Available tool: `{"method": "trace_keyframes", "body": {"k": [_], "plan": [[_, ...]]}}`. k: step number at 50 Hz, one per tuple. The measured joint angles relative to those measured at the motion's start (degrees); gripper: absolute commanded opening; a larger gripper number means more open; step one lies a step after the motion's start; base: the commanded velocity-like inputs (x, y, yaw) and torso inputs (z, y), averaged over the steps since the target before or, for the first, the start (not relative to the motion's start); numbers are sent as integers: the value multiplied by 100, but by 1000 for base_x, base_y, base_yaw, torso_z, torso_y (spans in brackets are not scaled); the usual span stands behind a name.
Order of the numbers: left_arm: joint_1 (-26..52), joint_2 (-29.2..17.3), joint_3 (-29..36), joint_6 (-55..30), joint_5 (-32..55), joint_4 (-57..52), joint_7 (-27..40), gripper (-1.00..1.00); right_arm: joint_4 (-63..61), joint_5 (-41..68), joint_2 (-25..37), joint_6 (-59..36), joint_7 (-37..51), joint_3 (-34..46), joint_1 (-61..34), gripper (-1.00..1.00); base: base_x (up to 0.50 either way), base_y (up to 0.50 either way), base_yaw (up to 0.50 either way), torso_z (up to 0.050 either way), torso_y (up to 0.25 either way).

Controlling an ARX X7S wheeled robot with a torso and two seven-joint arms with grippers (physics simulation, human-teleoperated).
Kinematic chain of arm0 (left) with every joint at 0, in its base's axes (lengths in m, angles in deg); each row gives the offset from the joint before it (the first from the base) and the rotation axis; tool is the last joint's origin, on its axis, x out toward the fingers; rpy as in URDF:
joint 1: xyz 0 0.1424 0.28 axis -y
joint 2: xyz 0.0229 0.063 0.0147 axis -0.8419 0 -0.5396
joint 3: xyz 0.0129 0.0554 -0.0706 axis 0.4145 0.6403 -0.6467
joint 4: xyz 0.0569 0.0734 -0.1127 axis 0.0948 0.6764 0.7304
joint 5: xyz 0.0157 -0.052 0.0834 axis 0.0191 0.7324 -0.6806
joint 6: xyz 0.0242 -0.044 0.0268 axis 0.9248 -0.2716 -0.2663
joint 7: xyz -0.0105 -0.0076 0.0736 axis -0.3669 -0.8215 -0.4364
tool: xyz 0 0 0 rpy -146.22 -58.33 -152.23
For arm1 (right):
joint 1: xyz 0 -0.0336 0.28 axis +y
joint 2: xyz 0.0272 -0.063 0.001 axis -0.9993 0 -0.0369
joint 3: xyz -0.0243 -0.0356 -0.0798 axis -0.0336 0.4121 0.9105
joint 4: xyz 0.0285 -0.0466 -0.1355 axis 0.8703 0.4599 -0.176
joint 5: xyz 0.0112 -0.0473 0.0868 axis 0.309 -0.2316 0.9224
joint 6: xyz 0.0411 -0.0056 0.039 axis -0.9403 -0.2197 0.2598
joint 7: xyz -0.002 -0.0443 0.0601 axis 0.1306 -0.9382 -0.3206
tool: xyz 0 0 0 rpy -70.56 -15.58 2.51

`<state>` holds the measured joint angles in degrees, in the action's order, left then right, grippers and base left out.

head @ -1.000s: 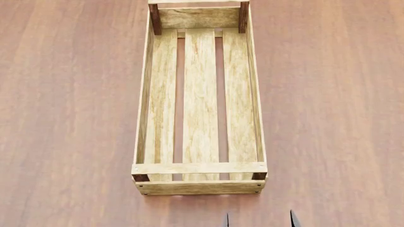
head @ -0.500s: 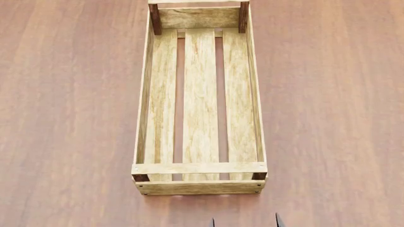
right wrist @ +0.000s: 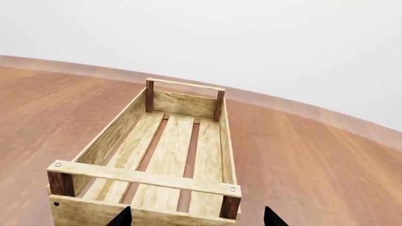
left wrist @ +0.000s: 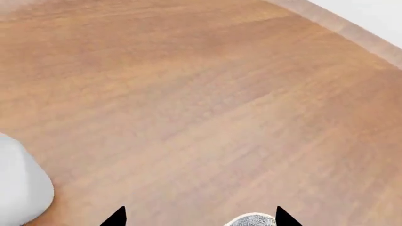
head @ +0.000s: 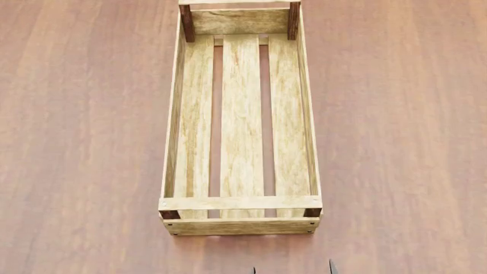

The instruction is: Stack the right bowl on the left bowl and place them in the tray.

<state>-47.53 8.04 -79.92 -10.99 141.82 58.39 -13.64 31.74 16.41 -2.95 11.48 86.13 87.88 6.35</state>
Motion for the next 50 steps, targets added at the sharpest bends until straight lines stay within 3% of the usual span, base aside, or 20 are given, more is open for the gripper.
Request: {"method": "trace_keyframes", "body": {"k": [28,50], "plan": [[157,59,-53,-369,583,617,125,100,-28,28,43,36,77,-11,51,100,0,0,0,0,0],[276,94,-148,-654,1125,406,629,100,-67,-11,83,36,134,13,99,100,0,0,0,0,0]]}}
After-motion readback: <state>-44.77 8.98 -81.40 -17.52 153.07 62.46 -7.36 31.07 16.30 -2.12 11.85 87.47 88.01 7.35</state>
